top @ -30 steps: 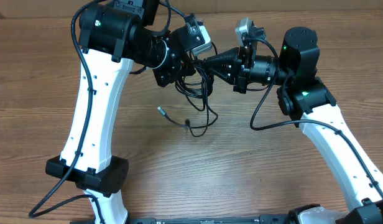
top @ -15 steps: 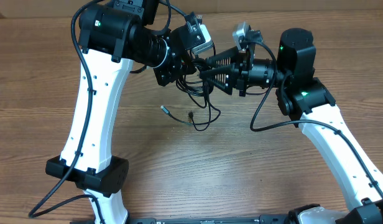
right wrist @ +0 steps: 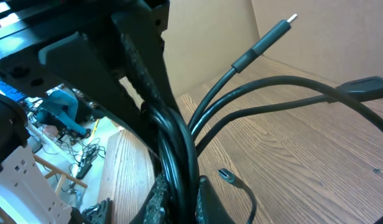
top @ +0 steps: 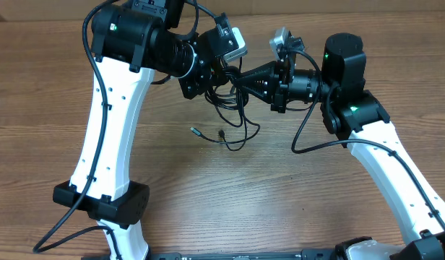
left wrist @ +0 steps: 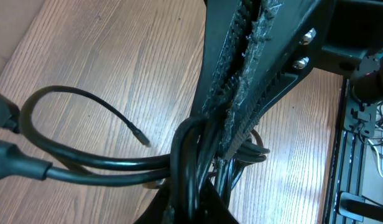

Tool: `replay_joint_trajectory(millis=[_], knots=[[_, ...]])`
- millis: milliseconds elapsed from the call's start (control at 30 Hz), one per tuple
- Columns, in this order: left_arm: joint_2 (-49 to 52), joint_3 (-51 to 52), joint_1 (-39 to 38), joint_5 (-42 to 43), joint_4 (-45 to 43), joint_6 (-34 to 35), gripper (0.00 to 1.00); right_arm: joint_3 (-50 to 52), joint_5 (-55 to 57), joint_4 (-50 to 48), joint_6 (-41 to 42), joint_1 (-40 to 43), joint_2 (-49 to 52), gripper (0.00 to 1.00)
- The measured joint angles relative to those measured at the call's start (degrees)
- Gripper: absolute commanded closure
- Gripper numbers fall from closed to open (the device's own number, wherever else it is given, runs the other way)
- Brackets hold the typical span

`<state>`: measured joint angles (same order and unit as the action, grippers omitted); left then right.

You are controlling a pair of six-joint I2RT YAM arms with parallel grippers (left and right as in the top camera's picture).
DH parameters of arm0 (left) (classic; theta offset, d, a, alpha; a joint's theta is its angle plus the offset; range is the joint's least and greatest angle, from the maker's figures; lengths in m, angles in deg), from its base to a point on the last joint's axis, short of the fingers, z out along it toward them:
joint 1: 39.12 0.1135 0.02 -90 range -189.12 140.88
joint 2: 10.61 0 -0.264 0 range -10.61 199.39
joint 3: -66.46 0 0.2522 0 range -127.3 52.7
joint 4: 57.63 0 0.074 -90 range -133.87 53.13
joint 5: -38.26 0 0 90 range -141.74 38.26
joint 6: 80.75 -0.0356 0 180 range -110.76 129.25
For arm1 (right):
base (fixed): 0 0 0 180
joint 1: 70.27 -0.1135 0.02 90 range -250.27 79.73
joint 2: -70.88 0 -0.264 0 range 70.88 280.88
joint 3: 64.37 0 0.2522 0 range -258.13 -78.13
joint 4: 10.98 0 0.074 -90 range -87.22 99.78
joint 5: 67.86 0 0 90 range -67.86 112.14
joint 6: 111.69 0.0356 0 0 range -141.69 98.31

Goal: Untangle cables

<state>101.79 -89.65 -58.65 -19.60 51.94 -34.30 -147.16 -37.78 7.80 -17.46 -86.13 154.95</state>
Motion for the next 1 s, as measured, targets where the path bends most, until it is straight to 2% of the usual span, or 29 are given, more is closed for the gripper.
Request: replay_joint_trajectory(millis=[100,133,333,700,867,1000], knots=[[0.00,0.00,0.00,-0.55,0.46,0.13,0.83,0.00,1.27,0.09,0.04,-0.11,0.00,0.96],[0.00,0.00,0.00,-1.01,0.46,0.44,0.77,0.00,1.77,0.04,0.04,-0.24,0.00,0.96],[0.00,0.00,0.00,-5.11,0.72,3.54,0.62,0.00,6.58,-0.96,0.09,-0.31,0.00,0.96],[0.02,0.00,0.00,-6.93,0.85,4.63,0.58,0.00,9.33,-0.81,0.07,-0.31,0.00,0.96],[0.02,0.00,0.00,-7.43,0.13,4.61,0.52,0.00,9.49,3.32,-1.01,-0.31,0.02,0.96],[0.00,0.00,0.00,-7.85,-2.12,4.63,0.52,0.00,9.38,5.09,-2.93,-0.31,0.00,0.96]])
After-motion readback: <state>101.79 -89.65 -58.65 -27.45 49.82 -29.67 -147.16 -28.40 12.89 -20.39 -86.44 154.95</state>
